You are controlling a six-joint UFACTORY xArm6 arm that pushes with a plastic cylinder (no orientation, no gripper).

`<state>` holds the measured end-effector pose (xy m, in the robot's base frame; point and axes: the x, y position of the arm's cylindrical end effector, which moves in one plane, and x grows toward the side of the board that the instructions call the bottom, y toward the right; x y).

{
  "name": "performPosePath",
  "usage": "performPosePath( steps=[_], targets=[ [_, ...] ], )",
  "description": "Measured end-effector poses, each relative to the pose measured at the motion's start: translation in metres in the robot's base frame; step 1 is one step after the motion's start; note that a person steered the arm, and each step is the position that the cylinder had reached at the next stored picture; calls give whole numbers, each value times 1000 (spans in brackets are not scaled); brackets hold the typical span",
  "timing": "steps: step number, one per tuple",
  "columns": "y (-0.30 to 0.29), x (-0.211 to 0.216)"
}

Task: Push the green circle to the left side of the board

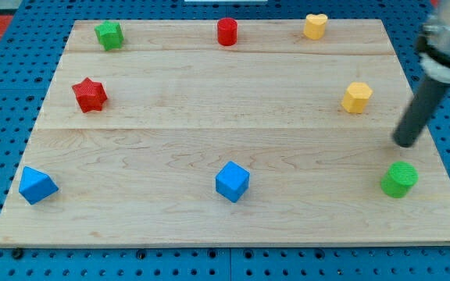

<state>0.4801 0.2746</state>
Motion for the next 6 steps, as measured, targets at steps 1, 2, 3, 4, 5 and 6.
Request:
performPosePath(
  steps=[1, 2, 3, 4, 5, 6],
  targets=[
    [7, 49],
    [-103, 62],
    [-238, 62],
    [-185, 60],
    [-189, 92],
    [-255, 112]
  ],
)
